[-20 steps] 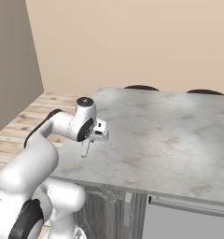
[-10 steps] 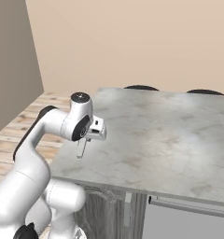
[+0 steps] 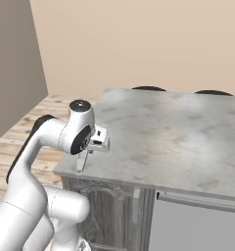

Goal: Pick up the tongs from the counter and place them near the plate next to the oven.

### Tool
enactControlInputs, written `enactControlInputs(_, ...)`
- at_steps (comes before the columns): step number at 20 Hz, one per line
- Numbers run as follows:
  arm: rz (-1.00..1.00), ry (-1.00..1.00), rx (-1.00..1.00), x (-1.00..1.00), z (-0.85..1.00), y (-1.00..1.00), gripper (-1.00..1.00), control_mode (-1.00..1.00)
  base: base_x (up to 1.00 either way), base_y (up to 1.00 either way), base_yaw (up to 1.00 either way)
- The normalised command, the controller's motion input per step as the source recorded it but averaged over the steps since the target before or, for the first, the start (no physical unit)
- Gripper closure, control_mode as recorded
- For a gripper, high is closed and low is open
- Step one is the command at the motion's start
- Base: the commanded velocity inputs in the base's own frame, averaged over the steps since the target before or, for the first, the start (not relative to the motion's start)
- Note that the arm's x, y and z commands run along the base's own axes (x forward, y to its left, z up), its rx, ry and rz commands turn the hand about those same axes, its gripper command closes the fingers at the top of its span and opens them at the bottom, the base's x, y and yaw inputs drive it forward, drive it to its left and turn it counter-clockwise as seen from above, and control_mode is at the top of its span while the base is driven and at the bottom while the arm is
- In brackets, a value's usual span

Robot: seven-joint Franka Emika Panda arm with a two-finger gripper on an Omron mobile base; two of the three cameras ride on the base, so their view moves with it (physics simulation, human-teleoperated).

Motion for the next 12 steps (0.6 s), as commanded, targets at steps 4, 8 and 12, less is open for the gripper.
enactControlInputs(4, 0.0, 0.0, 0.0, 0.0, 0.0, 0.0, 1.0, 1.0, -0.88, -0.28, 0.0)
enactControlInputs(8, 0.0, 0.0, 0.0, 0.0, 0.0, 0.0, 1.0, 1.0, -0.81, -0.48, -0.07)
enactControlInputs(12, 0.0, 0.0, 0.0, 0.0, 0.0, 0.0, 1.0, 1.0, -0.54, -0.7, -0.16)
